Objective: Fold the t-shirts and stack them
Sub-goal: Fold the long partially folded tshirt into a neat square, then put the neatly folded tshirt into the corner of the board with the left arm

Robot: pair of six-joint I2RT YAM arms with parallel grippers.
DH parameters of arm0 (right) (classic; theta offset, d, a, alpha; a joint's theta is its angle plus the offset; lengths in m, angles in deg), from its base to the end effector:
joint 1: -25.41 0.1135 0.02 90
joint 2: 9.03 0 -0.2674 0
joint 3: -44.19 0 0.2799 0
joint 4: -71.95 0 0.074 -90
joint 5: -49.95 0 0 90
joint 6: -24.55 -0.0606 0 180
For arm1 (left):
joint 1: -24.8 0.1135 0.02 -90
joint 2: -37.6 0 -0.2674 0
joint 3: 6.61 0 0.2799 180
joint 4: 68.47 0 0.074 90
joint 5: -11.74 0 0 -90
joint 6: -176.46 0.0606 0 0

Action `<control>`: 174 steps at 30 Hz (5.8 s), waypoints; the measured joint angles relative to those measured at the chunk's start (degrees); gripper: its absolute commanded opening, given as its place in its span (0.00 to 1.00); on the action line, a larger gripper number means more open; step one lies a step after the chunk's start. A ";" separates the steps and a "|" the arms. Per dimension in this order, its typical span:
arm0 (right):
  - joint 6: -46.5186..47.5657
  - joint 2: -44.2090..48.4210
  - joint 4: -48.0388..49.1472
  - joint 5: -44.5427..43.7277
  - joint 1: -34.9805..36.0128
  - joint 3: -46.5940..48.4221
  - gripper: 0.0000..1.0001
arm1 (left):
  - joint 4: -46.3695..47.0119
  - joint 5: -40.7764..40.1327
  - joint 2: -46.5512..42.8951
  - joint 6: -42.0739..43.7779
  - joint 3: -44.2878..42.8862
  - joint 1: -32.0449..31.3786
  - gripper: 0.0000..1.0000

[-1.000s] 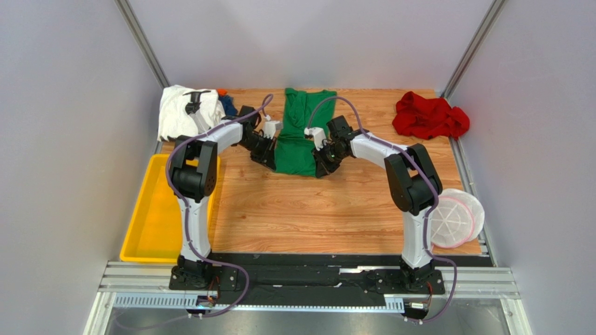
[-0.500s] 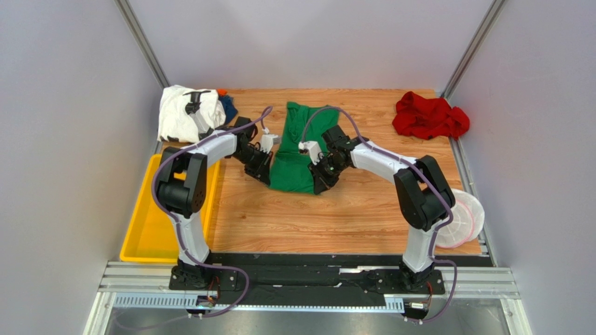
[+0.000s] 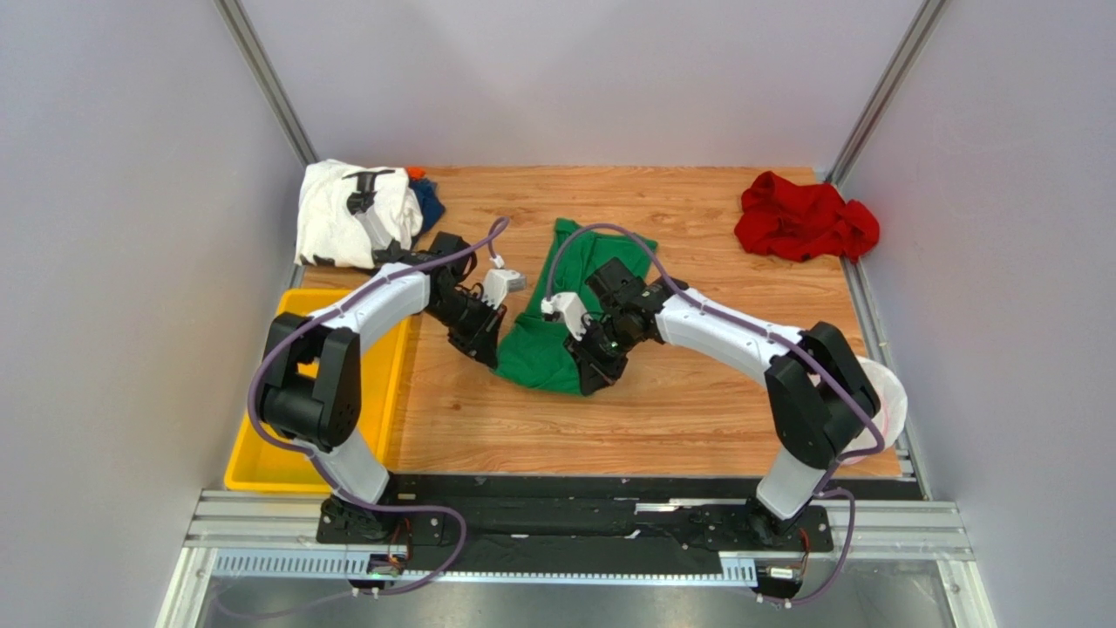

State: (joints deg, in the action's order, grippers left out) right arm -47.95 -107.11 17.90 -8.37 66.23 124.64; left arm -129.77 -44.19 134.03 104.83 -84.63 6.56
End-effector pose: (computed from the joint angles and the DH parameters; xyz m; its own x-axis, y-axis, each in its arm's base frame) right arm 0.2545 0.2619 0.1743 -0.4803 -0.7530 -0.4497 -0.8657 0.3247 0.3810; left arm 0.3101 -0.1379 0.1686 -0.7752 0.5303 -0.3432 0.6308 0.6199 -0.4668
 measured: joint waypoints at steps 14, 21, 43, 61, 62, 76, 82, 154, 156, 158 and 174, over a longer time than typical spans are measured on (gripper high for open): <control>0.59 3.48 -4.28 -7.78 -5.22 12.39 0.00 | -7.65 -0.02 8.70 1.75 -26.21 0.00 0.00; 2.34 1.57 -5.01 -8.59 -10.29 15.98 0.00 | -16.02 0.02 26.93 3.04 -55.28 -0.02 0.00; 8.63 -15.45 -5.73 -6.71 -21.51 28.79 0.00 | -11.87 -1.40 42.58 4.04 -70.84 -0.42 0.00; 11.43 -15.63 -1.60 -13.77 -21.92 30.36 0.00 | 5.33 -4.85 42.56 3.39 -66.66 -1.31 0.00; 11.72 -15.85 -1.14 -14.16 -22.14 30.36 0.00 | 5.77 -4.94 42.56 3.37 -66.60 -1.31 0.00; 15.91 -20.85 4.61 -18.75 -23.47 30.58 0.00 | 10.05 -8.46 42.58 3.72 -64.43 -2.43 0.00; 17.90 -23.17 6.88 -20.41 -23.50 32.52 0.00 | 10.86 -10.34 42.69 4.55 -63.63 -2.54 0.00; -5.62 -19.80 3.39 -20.33 -32.37 32.70 0.77 | 12.24 -18.80 22.36 0.68 -42.93 -7.61 0.50; -6.64 -19.80 2.38 -18.64 -33.03 32.65 0.78 | 11.19 -18.60 22.97 0.31 -43.36 -7.61 0.51; -7.54 -19.80 1.44 -17.11 -32.98 32.61 0.79 | 9.44 -17.79 24.74 -0.07 -45.09 -7.52 0.53; -9.31 -21.29 -0.79 -11.28 -31.45 36.26 0.83 | -0.31 -4.87 38.10 -5.11 -54.77 0.61 0.64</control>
State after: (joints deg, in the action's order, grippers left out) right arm -57.26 -128.40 17.11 -19.64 34.78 160.90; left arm -130.08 -49.07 172.12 99.72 -139.41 7.17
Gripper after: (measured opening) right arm 0.828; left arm 0.641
